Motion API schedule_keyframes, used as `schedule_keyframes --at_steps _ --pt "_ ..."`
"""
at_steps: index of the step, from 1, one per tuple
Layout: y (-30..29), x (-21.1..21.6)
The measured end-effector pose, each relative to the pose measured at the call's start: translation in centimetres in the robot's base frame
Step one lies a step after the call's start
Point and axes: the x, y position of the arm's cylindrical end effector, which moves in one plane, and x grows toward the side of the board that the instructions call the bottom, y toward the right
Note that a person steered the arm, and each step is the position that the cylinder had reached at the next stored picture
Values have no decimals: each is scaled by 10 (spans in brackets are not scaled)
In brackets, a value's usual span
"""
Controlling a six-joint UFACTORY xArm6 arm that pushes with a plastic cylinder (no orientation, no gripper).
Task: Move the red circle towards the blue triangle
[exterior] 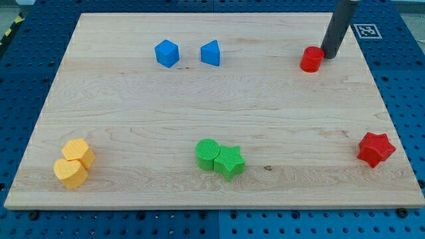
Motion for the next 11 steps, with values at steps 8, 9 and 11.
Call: schedule_keyframes --at_steps 8,9,11 --pt "-99 20" --pt "-92 53" --pt "-102 83"
